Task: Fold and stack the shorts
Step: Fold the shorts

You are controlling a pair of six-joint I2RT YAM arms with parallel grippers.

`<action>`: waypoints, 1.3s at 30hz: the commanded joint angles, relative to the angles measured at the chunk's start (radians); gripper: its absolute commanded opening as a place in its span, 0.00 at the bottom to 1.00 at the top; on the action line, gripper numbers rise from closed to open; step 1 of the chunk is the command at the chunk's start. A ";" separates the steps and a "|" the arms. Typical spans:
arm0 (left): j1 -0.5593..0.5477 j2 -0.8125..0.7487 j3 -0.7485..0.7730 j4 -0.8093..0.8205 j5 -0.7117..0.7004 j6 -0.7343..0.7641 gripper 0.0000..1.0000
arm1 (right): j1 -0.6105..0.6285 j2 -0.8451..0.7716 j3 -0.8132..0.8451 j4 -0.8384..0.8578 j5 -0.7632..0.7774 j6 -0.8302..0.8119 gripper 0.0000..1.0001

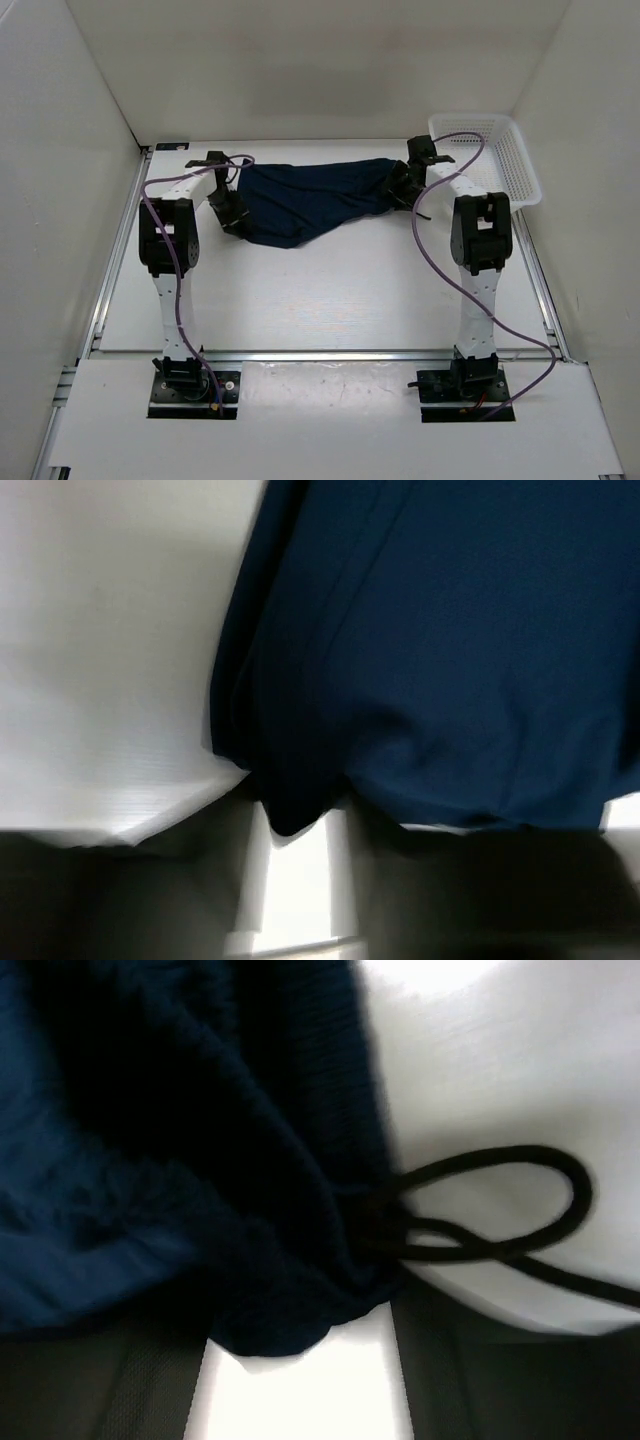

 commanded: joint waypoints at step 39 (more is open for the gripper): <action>0.007 -0.819 -0.502 -0.096 -0.162 -0.024 0.85 | 0.168 -1.139 -0.874 -0.402 0.304 0.009 0.91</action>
